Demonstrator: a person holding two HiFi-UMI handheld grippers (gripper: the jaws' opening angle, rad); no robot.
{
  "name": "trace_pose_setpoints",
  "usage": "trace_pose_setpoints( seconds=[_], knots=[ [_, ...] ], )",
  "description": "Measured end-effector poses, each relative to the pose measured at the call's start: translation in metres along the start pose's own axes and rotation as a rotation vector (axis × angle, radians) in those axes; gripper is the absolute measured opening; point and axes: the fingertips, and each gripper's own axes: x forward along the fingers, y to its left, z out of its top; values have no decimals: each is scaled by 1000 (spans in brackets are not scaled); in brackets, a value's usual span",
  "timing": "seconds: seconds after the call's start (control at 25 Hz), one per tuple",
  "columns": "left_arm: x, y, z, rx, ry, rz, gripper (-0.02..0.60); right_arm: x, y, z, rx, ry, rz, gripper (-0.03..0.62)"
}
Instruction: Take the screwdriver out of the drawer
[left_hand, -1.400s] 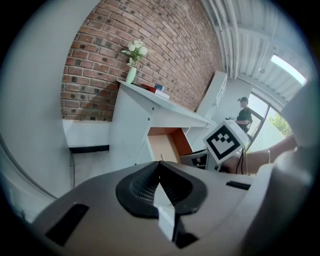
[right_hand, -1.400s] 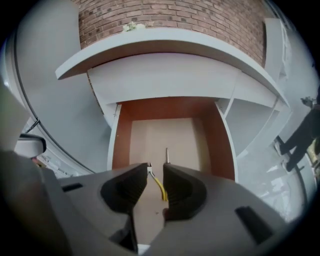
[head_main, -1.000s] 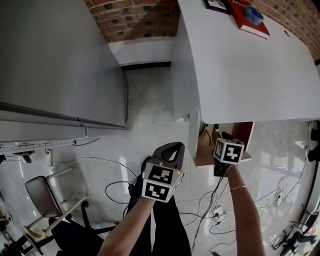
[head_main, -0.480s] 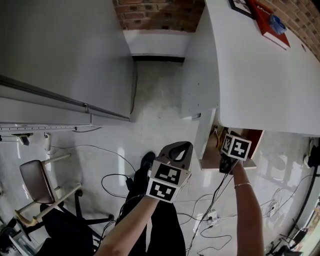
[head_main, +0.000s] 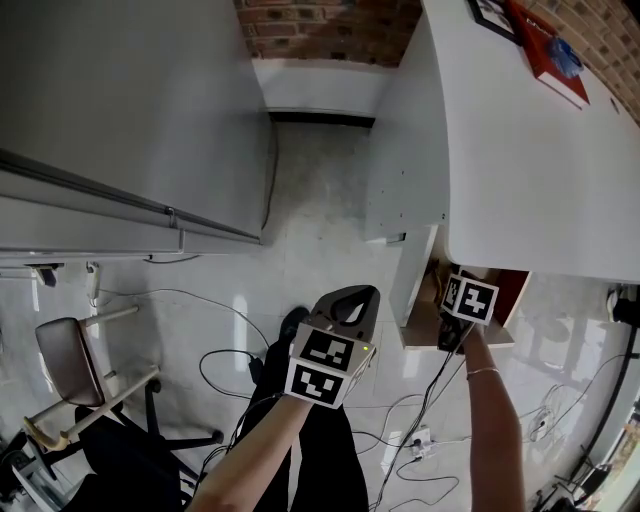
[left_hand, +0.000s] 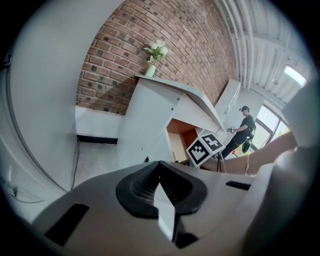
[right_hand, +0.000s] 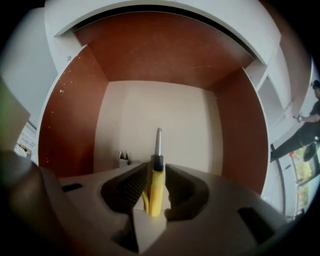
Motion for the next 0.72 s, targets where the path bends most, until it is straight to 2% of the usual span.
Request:
trace_pose_setpoints(
  seconds=[0.24, 0.72],
  knots=[
    [0, 3, -5, -42, 8, -4, -6, 8, -3, -5, 17, 17, 0, 100],
    [9, 10, -1, -33, 14, 7, -6, 18, -2, -5, -16, 33, -10, 90]
  ],
)
